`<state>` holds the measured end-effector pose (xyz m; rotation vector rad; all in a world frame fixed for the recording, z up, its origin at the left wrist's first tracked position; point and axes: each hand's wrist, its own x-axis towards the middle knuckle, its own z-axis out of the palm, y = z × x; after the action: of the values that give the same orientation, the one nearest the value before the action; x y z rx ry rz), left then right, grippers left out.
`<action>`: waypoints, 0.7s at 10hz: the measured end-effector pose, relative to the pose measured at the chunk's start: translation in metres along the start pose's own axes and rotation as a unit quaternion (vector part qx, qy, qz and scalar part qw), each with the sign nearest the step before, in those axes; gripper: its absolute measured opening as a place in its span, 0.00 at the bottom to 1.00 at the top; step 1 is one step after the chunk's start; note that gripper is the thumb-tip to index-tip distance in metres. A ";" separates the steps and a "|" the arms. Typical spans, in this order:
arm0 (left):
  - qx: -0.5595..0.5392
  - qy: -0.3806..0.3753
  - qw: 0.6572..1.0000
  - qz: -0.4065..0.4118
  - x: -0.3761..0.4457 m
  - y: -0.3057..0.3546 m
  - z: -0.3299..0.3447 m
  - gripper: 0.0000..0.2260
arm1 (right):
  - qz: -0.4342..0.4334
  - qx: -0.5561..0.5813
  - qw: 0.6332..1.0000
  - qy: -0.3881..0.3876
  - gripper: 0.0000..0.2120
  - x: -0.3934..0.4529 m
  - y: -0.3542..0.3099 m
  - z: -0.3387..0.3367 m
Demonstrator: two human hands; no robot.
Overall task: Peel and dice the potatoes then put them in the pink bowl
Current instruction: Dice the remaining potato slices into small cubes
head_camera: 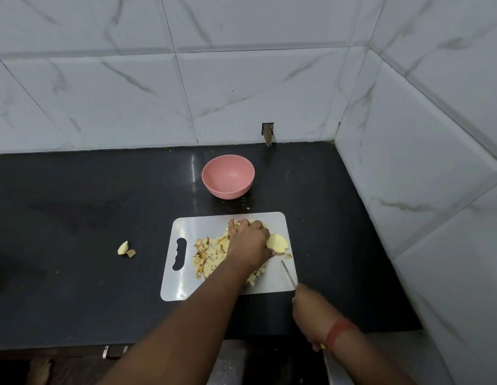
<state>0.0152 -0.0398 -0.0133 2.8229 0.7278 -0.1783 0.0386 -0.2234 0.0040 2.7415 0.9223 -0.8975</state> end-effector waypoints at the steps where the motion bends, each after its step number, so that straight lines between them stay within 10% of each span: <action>1: -0.018 0.013 1.000 -0.005 -0.002 -0.001 0.004 0.20 | 0.057 0.415 0.908 0.001 0.11 -0.005 -0.013 -0.017; 5: 0.005 0.034 0.999 -0.016 -0.007 0.000 0.007 0.19 | 0.141 0.339 0.922 -0.122 0.11 0.026 -0.057 -0.050; 7: 0.021 0.034 0.999 -0.016 -0.004 0.000 0.007 0.19 | 0.044 0.329 0.940 -0.073 0.09 0.027 -0.047 -0.041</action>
<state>0.0108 -0.0431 -0.0197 2.8721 0.7932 -0.1040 0.0491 -0.1602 0.0259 3.1342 0.5262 -1.6097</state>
